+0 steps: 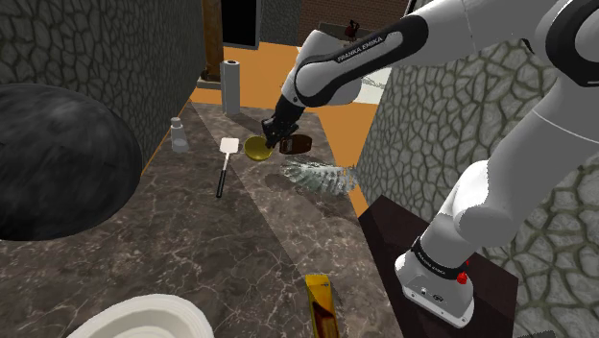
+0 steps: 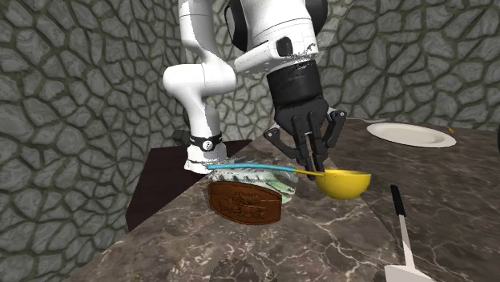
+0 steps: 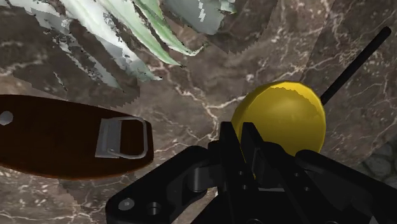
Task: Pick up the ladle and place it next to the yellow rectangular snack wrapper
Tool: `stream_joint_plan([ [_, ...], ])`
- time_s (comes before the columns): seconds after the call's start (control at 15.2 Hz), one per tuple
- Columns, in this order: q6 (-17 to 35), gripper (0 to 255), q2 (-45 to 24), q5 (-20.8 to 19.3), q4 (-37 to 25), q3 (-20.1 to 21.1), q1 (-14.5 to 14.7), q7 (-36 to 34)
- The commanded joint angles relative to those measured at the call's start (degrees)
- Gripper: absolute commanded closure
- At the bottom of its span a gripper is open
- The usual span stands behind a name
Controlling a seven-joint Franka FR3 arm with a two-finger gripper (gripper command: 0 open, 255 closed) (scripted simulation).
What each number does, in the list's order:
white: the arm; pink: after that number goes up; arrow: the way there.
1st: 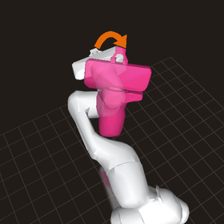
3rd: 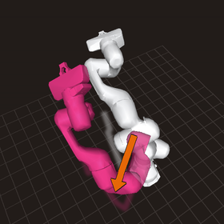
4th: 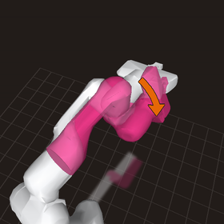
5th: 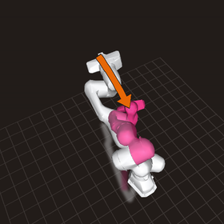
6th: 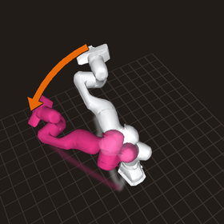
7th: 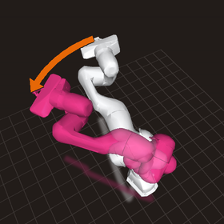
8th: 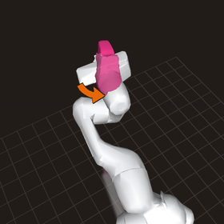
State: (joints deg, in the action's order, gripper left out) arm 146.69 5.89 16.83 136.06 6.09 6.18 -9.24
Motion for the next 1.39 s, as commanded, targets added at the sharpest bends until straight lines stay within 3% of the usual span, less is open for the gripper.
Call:
stream_joint_plan([
  [0.0,-1.66,255,1.06,-0.49,-0.63,0.03,-0.08,-0.67],
  [1.32,-17.19,255,7.24,-3.51,-10.16,-0.32,-1.00,-4.45],
])
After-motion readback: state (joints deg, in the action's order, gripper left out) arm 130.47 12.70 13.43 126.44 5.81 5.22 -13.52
